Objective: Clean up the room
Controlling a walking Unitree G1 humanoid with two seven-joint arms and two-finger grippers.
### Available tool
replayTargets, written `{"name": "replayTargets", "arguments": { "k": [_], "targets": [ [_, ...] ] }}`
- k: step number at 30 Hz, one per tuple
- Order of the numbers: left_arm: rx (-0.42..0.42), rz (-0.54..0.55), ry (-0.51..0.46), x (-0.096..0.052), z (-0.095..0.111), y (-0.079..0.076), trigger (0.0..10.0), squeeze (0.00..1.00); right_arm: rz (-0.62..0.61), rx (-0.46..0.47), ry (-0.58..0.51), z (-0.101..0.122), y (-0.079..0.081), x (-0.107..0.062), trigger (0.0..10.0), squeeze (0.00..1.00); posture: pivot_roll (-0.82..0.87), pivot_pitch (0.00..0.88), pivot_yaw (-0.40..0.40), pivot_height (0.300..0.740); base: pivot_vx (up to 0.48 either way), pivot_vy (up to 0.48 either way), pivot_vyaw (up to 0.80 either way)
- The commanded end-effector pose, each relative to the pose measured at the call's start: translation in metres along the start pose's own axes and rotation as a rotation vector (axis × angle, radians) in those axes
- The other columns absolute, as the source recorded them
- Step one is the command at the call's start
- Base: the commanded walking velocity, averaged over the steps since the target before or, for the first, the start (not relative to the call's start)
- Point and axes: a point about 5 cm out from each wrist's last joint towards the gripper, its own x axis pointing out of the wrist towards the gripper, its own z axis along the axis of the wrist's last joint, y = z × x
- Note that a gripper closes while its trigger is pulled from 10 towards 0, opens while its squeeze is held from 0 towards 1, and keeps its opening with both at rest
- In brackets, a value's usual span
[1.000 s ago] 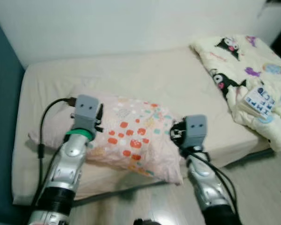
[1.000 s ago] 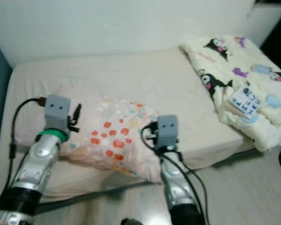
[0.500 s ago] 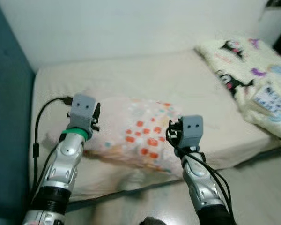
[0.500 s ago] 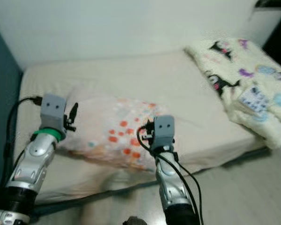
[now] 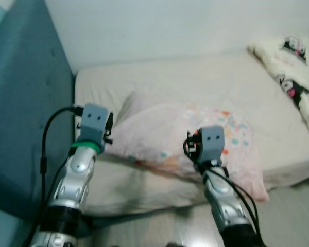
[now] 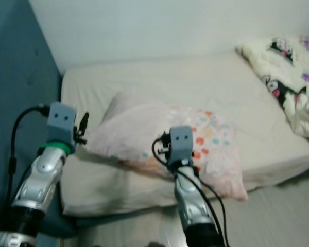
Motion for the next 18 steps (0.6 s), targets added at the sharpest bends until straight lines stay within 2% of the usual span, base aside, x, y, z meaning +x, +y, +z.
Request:
{"name": "replayTargets", "arguments": {
  "k": [1,15,18],
  "targets": [
    [0.023,0.007,0.003,-0.003,-0.0032,0.0019,10.0,0.0,-0.001,0.002,0.008,-0.0022,0.0001,-0.0012,10.0,0.0,0.03,0.034,0.034,0.74,0.0,-0.48,0.0],
    [0.02,0.005,-0.005,-0.0034,-0.003,0.0001,10.0,0.0,-0.002,0.001,0.01,-0.0029,-0.0006,-0.0018,10.0,0.0,0.03,0.038,0.033,0.74,0.0,-0.476,0.0],
    [-0.001,0.003,0.018,-0.0036,-0.0051,-0.0004,10.0,0.0,-0.002,0.001,0.01,-0.0029,-0.0004,-0.0017,10.0,0.0,0.03,0.038,0.033,0.74,0.0,0.0,0.0]
  ]
}}
